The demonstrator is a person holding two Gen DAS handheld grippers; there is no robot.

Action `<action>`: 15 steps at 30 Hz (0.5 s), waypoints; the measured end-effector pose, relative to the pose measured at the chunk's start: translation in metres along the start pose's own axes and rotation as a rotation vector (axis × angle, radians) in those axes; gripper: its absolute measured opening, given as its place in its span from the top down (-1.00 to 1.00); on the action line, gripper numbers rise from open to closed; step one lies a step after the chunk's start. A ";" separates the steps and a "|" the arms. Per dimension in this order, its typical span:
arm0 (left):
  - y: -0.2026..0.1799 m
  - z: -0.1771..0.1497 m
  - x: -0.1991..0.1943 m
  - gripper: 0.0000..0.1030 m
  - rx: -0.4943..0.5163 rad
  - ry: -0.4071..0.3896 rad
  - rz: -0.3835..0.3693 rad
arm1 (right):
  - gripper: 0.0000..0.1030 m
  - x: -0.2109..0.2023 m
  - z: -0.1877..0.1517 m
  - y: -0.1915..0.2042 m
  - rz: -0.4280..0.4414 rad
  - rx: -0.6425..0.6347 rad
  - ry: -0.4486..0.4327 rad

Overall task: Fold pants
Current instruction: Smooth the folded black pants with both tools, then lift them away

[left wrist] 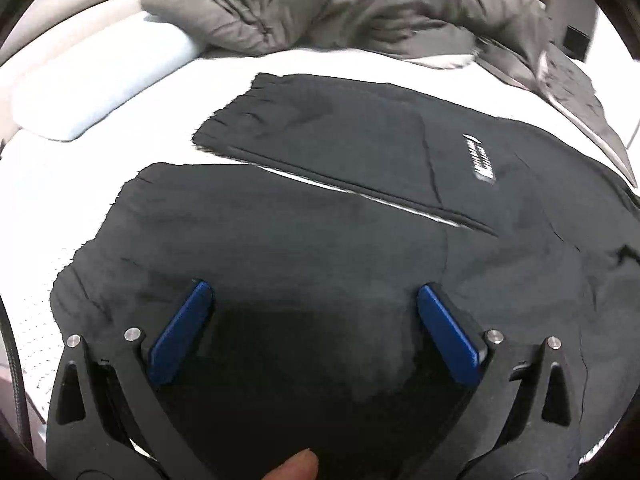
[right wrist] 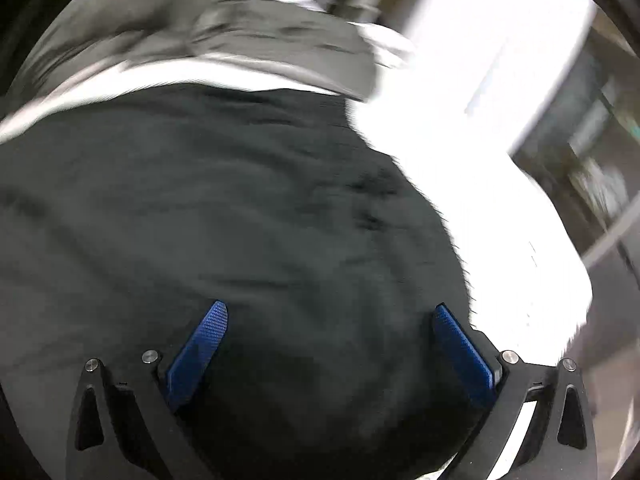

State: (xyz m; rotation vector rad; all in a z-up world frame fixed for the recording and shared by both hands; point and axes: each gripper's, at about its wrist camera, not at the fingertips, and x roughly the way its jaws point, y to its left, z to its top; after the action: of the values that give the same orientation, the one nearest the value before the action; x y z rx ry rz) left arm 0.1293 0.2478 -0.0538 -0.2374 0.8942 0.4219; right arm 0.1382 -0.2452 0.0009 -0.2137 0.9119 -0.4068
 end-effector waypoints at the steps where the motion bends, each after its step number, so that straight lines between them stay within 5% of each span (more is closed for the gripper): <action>1: 0.001 0.000 -0.002 -0.99 -0.003 -0.004 0.006 | -1.00 -0.002 -0.001 -0.001 0.012 0.004 -0.005; 8: -0.044 0.003 -0.052 -0.98 0.121 -0.134 -0.153 | -1.00 -0.050 0.006 0.018 0.085 -0.020 -0.147; 12: -0.089 0.021 -0.064 -0.98 0.182 -0.175 -0.275 | -1.00 -0.063 0.028 0.042 0.282 -0.011 -0.173; 15: -0.132 0.039 -0.052 -0.98 0.246 -0.143 -0.293 | -1.00 -0.061 0.053 0.077 0.408 -0.049 -0.168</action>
State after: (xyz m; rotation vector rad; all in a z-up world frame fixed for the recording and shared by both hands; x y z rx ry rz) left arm 0.1875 0.1310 0.0147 -0.1075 0.7484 0.0543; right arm 0.1671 -0.1492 0.0497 -0.1002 0.7764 0.0122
